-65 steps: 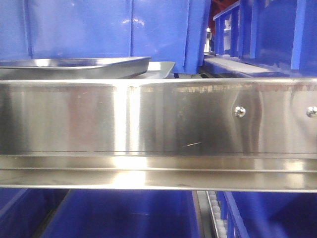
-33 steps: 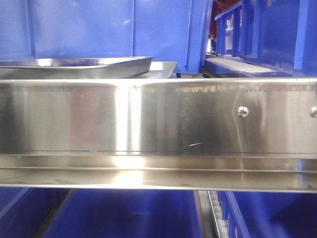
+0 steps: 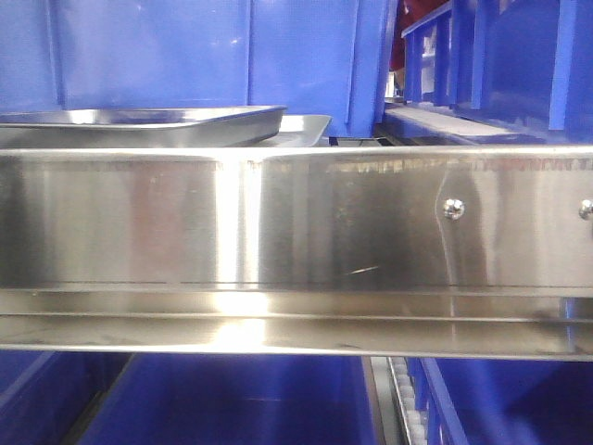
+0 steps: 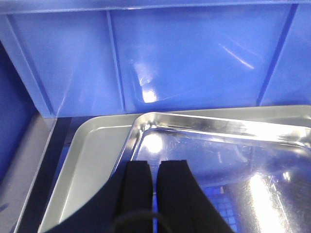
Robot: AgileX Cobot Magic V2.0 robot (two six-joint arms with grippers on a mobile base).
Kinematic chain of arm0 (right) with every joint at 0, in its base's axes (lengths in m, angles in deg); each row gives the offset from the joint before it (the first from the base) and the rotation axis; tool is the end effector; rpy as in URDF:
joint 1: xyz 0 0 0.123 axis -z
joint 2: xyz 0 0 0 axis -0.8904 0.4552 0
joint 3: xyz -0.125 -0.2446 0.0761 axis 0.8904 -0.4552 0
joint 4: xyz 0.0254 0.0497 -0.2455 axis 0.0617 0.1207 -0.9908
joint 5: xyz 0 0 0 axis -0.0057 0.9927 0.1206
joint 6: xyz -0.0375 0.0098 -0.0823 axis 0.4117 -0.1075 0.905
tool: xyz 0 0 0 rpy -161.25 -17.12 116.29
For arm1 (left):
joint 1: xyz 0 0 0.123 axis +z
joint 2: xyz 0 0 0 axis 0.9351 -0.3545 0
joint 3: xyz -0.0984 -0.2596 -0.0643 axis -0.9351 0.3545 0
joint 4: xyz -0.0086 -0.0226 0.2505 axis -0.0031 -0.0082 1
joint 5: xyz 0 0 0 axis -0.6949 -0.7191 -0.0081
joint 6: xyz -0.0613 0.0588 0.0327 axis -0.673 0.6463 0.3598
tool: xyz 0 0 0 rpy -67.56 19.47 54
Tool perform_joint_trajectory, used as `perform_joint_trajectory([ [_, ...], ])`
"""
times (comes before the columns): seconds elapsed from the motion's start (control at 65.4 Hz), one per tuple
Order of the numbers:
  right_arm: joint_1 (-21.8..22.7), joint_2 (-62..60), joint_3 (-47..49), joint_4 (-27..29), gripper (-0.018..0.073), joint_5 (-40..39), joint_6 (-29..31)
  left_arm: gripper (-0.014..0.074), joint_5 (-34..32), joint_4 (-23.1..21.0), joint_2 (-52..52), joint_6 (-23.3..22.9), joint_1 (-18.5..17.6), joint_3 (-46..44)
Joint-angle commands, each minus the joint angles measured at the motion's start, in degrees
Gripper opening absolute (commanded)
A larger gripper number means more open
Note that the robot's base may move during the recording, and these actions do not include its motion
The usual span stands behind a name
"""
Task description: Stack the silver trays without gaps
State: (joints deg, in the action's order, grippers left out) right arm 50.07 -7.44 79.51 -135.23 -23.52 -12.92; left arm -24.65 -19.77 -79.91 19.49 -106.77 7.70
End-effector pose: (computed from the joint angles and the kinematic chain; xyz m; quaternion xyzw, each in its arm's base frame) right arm 0.0565 0.0061 0.2110 -0.0314 0.6850 0.0773 0.7238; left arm 0.1905 -0.0875 0.3795 0.0600 0.8468 0.0121 0.5284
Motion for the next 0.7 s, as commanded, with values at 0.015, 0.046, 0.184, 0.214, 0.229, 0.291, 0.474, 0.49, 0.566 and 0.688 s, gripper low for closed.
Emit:
perform_joint_trajectory([
  [0.015, 0.23, -0.26, 0.00, -0.52, -0.0069, -1.05, 0.31, 0.0024, -0.48, 0.25, 0.11, 0.09, -0.29, -0.10],
  [0.046, 0.23, -0.26, 0.00, -0.52, -0.0069, -1.21, 0.31, 0.0024, -0.48, 0.25, 0.11, 0.09, -0.29, -0.10],
  [0.184, 0.23, -0.26, 0.00, 5.66, -0.0069, -2.82, 11.05, 0.0024, -0.48, 0.25, 0.11, 0.09, -0.29, -0.10],
  [0.214, 0.23, -0.26, 0.00, 10.58, -0.0069, -3.12, 16.08, 0.0024, -0.48, 0.25, 0.11, 0.09, -0.29, -0.10],
  [0.229, 0.23, -0.26, 0.00, 12.60, -0.0069, -3.14, 18.58, 0.0024, -0.48, 0.25, 0.11, 0.09, -0.29, -0.10],
  [0.291, 0.23, -0.26, 0.00, 20.70, -0.0069, -3.14, 29.45, 0.0024, -0.48, 0.25, 0.11, 0.09, -0.29, -0.10],
  [0.474, 0.23, -0.26, 0.00, 48.14, -0.0069, -0.76, 53.45, 0.0024, -0.48, 0.25, 0.11, 0.09, -0.29, -0.10],
  [0.49, 0.23, -0.26, 0.00, 50.87, -0.0069, -0.43, 54.71, 0.0024, -0.48, 0.25, 0.11, 0.09, -0.29, -0.10],
  [0.566, 0.23, -0.26, 0.00, 57.43, -0.0069, 0.87, 59.98, 0.0024, -0.48, 0.25, 0.11, 0.09, -0.29, -0.10],
  [0.688, 0.23, -0.26, 0.00, 62.77, -0.0069, 1.59, 69.58, 0.0024, -0.48, 0.25, 0.11, 0.09, -0.29, -0.10],
])
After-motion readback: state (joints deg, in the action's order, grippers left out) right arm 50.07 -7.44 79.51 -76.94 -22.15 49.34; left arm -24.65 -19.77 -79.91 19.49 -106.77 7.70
